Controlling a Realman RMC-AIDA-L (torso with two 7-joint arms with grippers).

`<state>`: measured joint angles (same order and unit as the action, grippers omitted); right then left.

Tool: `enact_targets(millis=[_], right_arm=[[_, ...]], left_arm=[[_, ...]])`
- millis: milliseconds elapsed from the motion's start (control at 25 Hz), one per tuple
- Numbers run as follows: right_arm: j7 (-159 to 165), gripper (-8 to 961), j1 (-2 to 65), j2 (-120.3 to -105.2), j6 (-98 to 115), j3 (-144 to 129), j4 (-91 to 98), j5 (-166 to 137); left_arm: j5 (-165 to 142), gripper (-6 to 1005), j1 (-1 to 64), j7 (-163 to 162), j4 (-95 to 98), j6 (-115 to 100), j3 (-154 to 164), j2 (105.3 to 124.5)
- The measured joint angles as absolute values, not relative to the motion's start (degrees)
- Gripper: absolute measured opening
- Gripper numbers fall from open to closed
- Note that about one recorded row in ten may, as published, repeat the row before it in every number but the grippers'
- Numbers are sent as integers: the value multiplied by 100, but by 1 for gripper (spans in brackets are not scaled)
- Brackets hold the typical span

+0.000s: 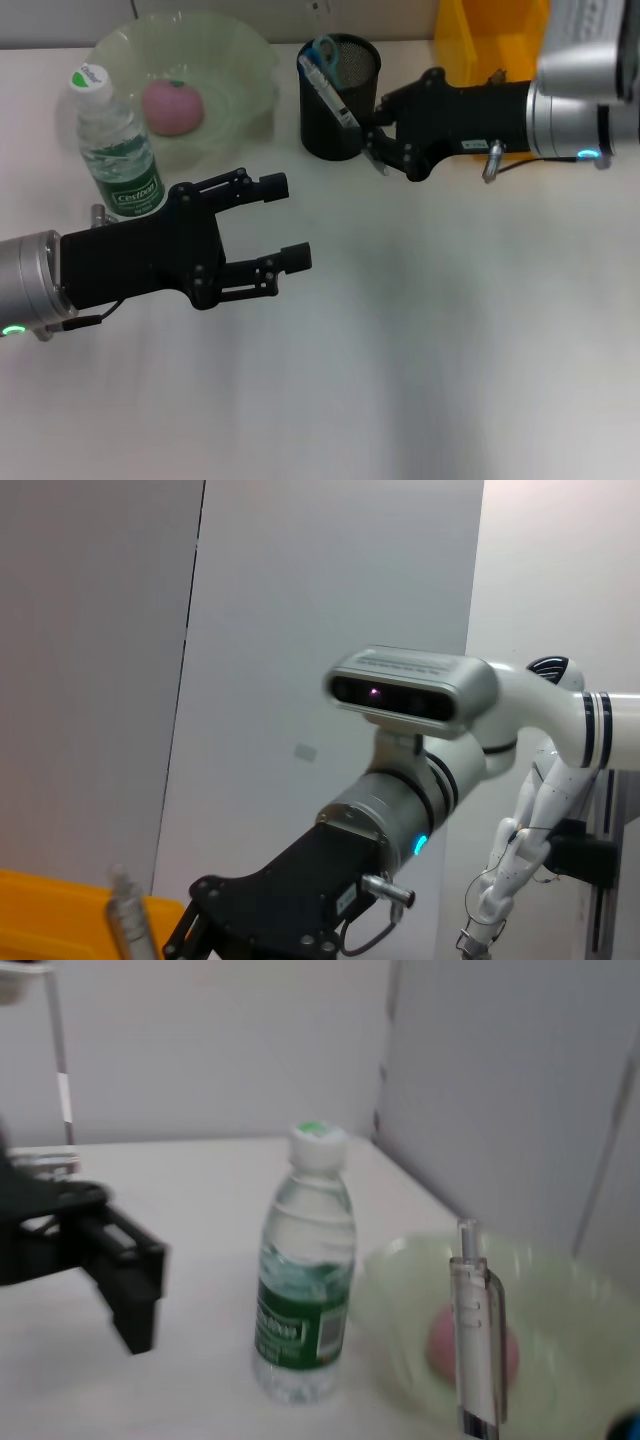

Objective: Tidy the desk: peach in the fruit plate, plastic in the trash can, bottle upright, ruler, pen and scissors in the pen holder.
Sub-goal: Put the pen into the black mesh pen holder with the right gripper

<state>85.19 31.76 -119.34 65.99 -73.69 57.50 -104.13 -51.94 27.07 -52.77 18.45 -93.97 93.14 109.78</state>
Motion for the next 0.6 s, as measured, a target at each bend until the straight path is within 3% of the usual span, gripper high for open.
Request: enact_targets(millis=[280, 600], right_arm=[[4605, 125, 2862, -11975, 6086, -7444, 5197, -8618], [1467, 125, 2989, -11981, 5943, -7722, 4190, -6809]], left_arm=[[-5194, 802, 2707, -5340, 1846, -9382, 9251, 10989], [-5159, 802, 2707, -5386, 1845, -9375, 9246, 11007]])
